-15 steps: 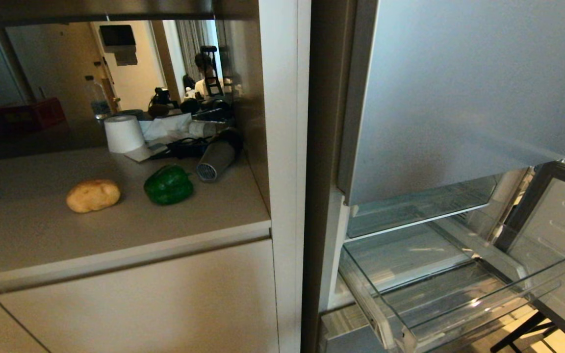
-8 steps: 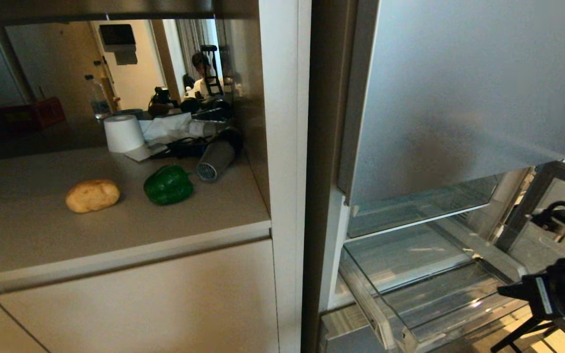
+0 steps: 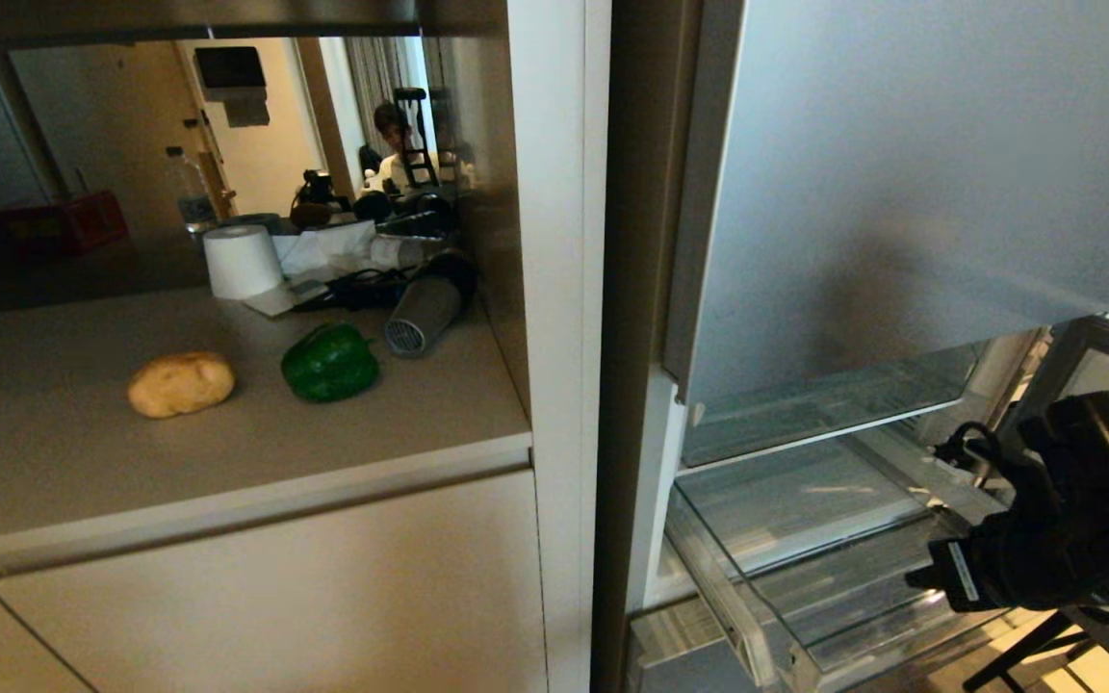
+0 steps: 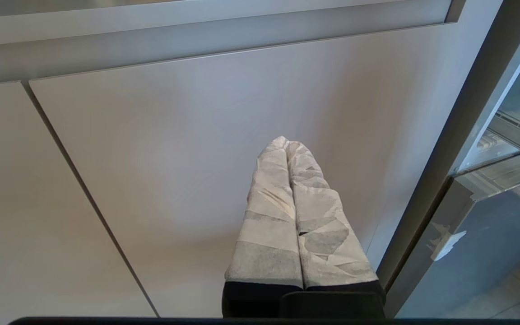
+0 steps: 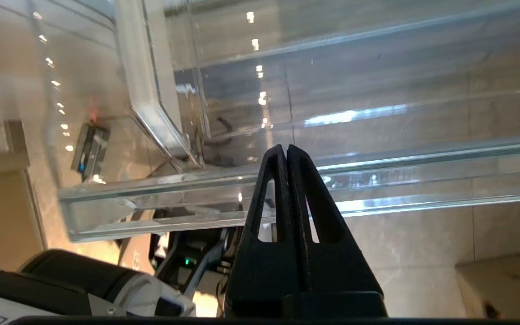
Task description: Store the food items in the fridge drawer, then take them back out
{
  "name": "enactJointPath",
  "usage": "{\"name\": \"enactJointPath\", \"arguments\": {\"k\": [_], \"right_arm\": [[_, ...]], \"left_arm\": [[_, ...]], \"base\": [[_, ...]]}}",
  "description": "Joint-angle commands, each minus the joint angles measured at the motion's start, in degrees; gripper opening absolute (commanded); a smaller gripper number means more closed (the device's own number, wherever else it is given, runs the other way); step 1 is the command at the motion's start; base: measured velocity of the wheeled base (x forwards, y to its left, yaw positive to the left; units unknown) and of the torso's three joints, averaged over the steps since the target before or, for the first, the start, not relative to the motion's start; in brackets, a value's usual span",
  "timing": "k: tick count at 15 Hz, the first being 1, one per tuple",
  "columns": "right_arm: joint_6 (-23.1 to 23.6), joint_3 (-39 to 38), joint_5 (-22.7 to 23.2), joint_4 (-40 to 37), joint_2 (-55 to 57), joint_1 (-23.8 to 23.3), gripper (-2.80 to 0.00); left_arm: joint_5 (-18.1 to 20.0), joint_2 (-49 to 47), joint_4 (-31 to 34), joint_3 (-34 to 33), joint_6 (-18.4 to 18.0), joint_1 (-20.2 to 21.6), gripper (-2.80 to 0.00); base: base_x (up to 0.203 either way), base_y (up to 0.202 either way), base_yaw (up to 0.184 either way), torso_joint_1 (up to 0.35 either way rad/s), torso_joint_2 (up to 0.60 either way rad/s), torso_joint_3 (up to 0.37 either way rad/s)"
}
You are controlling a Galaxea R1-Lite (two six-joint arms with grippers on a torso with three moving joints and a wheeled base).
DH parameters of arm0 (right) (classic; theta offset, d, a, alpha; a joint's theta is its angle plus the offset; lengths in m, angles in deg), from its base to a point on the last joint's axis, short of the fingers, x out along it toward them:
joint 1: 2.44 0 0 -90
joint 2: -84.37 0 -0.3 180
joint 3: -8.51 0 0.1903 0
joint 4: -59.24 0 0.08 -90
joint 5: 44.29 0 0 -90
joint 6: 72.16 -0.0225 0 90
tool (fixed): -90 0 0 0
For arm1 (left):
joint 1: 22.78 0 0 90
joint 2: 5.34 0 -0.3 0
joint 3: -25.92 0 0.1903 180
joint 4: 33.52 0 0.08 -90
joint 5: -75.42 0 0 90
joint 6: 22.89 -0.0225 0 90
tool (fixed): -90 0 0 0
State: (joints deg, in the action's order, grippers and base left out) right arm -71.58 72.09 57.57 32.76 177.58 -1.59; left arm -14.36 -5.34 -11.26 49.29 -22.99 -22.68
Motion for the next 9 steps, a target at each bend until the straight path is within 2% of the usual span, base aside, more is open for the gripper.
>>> {"name": "enactJointPath", "arguments": {"k": [1,5,9], "right_arm": [[0.04,-0.39,0.10,-0.06,1.10,0.03,-2.80],[0.04,-0.43,0.10,0.03,1.79,0.04,-2.80],[0.32,-2.16,0.01,3.67,3.80,0.03,-2.80]], "left_arm": [[0.02,0.00,-0.04,-0.62,0.01,-0.01,-2.80],[0.04,0.02,-0.04,-0.62,0.01,-0.01,-2.80],[0.04,0.01,-0.04,-0.62,0.01,0.01,-2.80]], "base": [[0.000,0.000,0.000,0.000,0.00,0.000],[0.000,0.000,0.000,0.000,0.00,0.000],[0.000,0.000,0.000,0.000,0.00,0.000]]}}
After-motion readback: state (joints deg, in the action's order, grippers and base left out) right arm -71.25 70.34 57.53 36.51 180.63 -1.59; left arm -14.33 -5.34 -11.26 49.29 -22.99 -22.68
